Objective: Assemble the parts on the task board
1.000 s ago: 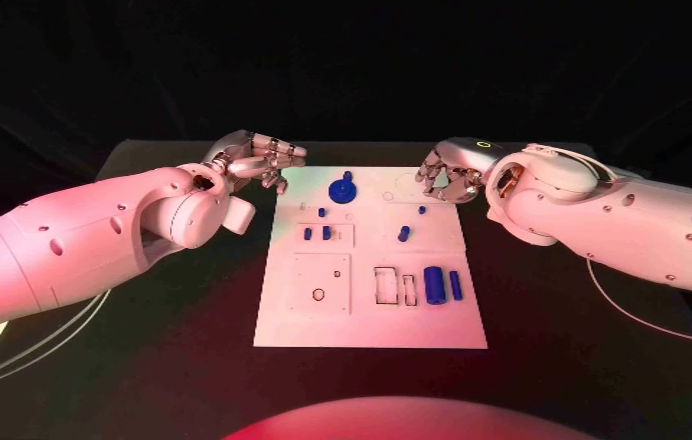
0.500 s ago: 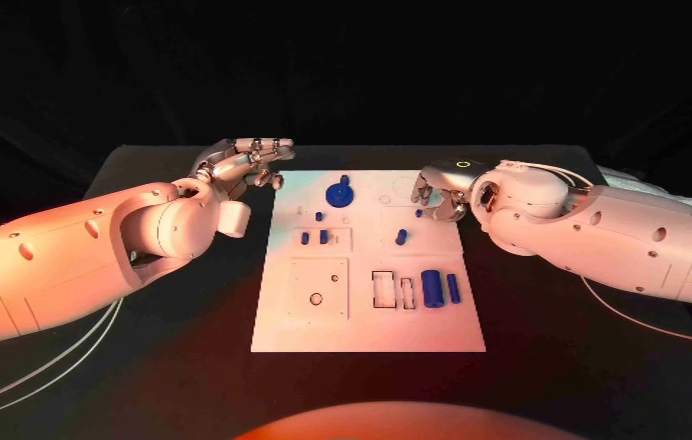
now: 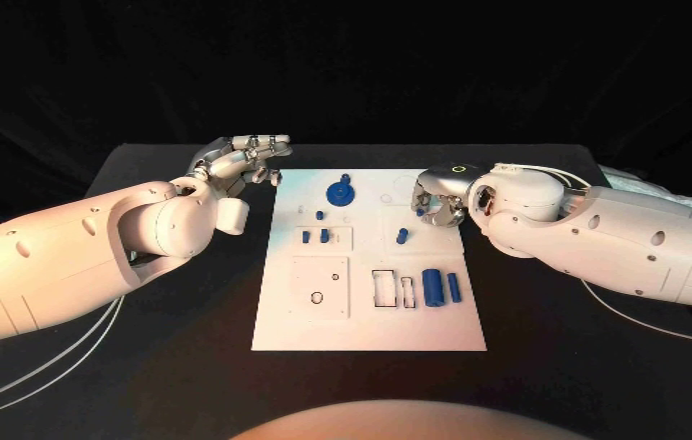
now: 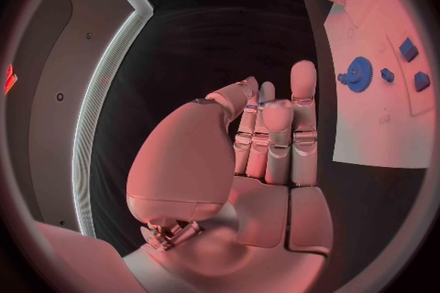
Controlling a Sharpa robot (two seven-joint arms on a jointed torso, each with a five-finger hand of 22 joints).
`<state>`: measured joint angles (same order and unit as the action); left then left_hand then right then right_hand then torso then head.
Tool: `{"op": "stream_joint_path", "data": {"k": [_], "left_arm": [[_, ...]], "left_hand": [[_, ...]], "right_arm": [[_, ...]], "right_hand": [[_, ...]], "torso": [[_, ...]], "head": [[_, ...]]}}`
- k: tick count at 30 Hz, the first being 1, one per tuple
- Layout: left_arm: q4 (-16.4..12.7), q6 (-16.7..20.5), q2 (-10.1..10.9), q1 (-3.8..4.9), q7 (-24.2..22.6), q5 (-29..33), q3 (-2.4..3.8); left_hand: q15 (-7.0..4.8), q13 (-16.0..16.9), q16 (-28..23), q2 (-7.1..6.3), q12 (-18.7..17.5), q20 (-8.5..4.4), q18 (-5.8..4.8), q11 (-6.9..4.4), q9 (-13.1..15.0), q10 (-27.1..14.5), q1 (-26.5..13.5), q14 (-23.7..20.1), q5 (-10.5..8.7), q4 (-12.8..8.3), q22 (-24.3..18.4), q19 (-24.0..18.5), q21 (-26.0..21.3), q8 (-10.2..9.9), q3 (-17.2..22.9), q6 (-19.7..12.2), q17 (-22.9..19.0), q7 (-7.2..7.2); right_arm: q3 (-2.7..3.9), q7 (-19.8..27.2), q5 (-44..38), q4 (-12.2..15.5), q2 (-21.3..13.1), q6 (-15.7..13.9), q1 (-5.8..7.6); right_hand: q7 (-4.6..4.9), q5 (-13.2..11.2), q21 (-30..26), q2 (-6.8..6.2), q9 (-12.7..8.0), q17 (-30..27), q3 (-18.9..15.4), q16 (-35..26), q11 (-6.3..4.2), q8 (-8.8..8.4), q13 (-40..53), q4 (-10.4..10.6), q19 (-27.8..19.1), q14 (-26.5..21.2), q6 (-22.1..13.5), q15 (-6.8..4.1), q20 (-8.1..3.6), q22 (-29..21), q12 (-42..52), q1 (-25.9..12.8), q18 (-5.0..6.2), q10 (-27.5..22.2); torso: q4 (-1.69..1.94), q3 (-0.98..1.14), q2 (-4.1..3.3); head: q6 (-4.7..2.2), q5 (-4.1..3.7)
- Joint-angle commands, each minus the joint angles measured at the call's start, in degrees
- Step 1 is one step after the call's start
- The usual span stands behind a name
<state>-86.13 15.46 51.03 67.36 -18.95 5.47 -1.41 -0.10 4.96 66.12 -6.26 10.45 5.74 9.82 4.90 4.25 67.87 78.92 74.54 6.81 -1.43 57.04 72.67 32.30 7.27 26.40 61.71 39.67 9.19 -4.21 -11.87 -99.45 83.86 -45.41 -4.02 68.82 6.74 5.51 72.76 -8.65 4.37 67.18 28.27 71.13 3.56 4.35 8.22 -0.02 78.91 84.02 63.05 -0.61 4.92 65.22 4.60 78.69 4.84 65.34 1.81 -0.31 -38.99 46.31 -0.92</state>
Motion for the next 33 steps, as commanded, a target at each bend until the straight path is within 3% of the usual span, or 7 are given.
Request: {"op": "stream_joint_path", "data": {"k": [1,8,13,19,24,33], "left_arm": [[-0.08,-0.49,0.05,-0.02,-0.84,0.74,0.03],[-0.12,-0.52,0.09,-0.03,-0.64,0.74,0.03],[-0.21,-0.55,0.15,-0.03,-0.49,0.59,0.03],[-0.25,-0.62,0.18,-0.03,-0.33,0.44,0.03],[-0.24,-0.69,0.21,-0.03,-0.11,0.33,0.03],[-0.14,-0.59,0.32,-0.03,0.11,0.26,0.03]], "left_hand": [[0.12,0.05,-0.30,-0.19,0.29,0.07,0.43,-0.17,-0.04,0.31,-0.38,-0.41,0.21,-0.08,-0.05,-0.36,-0.16,0.22,-0.39,0.37,-0.06,-0.11],[0.11,0.05,-0.33,-0.20,0.33,0.06,0.44,-0.17,-0.05,0.27,-0.31,-0.46,0.22,-0.15,-0.13,-0.40,-0.29,0.23,-0.43,0.34,-0.13,-0.10],[0.11,0.05,-0.33,-0.20,0.33,0.06,0.44,-0.17,-0.05,0.27,-0.31,-0.46,0.22,-0.15,-0.13,-0.40,-0.29,0.23,-0.43,0.34,-0.13,-0.10],[0.10,0.06,-0.34,-0.18,0.38,0.04,0.45,-0.16,-0.07,0.21,-0.20,-0.49,0.24,-0.24,-0.19,-0.42,-0.39,0.24,-0.47,0.29,-0.18,-0.09],[0.09,0.06,-0.34,-0.17,0.41,0.03,0.46,-0.15,-0.09,0.15,-0.13,-0.51,0.25,-0.31,-0.28,-0.45,-0.53,0.23,-0.50,0.24,-0.21,-0.07],[0.10,0.05,-0.39,-0.17,0.44,0.02,0.47,-0.13,-0.11,0.06,-0.05,-0.56,0.26,-0.38,-0.34,-0.46,-0.62,0.22,-0.53,0.17,-0.32,-0.05]], "right_arm": [[-0.02,1.03,-1.08,0.23,0.26,0.70,-0.15],[-0.02,0.87,-1.28,-0.17,0.87,0.25,-0.51],[-0.01,-0.39,-3.06,-0.99,1.43,-0.86,-0.89],[-0.01,-1.43,-4.17,-0.97,1.51,-3.38,-1.07],[0.08,-1.71,-3.91,0.63,0.48,-5.18,-1.11],[1.01,-2.28,-2.15,6.01,-3.37,-8.10,-0.05]], "right_hand": [[-0.01,0.24,0.20,0.75,0.23,-0.06,0.36,-0.24,-0.13,0.42,-0.33,-0.15,0.53,2.20,1.09,-0.31,0.12,0.24,0.48,0.58,0.43,1.47],[-0.12,-0.21,0.68,2.29,0.83,0.43,0.56,0.30,-0.45,1.26,-0.85,-0.64,1.01,2.43,3.65,-0.63,0.00,0.85,1.08,0.95,0.33,4.61],[-0.24,-1.86,1.12,3.89,1.33,0.73,1.18,0.69,-0.74,1.72,-1.08,-1.46,1.40,2.53,5.13,-0.97,-0.29,1.40,1.25,1.75,0.23,6.73],[-0.23,-1.99,1.17,4.14,1.40,0.61,1.44,0.62,-0.76,1.66,-1.19,-1.73,1.46,2.51,5.20,-1.00,-0.36,1.46,1.11,1.89,0.21,7.02],[-0.18,-2.05,1.13,4.09,1.42,0.55,1.42,0.59,-0.72,1.63,-1.23,-1.75,1.44,2.50,5.19,-1.00,-0.37,1.40,1.02,1.80,0.23,7.03],[-0.13,-2.13,1.16,4.01,1.45,0.44,1.40,0.50,-0.68,1.59,-1.33,-1.77,1.47,2.48,5.21,-1.00,-0.38,1.43,0.87,1.63,0.22,7.01]], "torso": [[-0.07,0.00,-0.03],[0.02,0.01,-0.03],[-0.02,-0.02,0.01],[-0.06,-0.02,0.04],[-0.03,-0.01,0.06],[-0.11,-0.05,0.10]], "head": [[0.04,0.14],[0.29,0.08],[0.45,0.06],[0.54,0.01],[0.54,-0.04],[0.44,-0.11]]}}
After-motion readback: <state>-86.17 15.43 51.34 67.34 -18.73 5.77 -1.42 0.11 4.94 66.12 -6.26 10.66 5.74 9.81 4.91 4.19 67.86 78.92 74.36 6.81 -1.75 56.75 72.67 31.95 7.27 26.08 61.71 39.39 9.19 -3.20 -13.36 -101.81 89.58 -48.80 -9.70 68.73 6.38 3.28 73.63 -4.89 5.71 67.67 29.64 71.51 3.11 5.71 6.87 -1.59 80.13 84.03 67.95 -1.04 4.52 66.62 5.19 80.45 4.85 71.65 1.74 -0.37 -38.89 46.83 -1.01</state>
